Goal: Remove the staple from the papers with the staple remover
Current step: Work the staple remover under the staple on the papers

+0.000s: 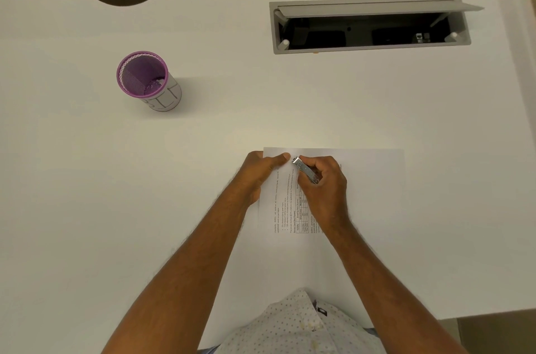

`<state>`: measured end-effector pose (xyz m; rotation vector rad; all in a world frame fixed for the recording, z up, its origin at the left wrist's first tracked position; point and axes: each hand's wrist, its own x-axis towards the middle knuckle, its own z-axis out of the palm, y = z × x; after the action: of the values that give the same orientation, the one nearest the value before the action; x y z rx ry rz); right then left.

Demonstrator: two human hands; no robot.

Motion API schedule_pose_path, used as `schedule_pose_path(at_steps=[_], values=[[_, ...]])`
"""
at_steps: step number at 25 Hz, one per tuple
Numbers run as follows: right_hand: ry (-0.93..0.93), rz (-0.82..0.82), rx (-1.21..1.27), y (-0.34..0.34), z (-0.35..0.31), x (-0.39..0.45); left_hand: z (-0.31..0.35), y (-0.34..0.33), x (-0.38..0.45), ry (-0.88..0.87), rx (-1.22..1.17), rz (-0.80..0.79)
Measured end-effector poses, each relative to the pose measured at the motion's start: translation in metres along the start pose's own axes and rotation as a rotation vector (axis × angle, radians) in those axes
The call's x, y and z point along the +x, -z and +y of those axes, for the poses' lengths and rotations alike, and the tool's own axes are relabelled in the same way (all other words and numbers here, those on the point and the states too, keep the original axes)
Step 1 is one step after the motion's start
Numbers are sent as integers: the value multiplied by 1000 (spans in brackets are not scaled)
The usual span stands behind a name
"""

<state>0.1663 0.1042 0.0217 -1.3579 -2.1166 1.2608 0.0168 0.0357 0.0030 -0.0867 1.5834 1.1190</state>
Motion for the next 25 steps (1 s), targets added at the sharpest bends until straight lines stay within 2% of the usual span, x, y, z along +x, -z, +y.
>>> schedule_pose_path(at_steps=[25], values=[[62, -1, -36, -10, 0, -6, 2, -5, -3, -10, -38, 41]])
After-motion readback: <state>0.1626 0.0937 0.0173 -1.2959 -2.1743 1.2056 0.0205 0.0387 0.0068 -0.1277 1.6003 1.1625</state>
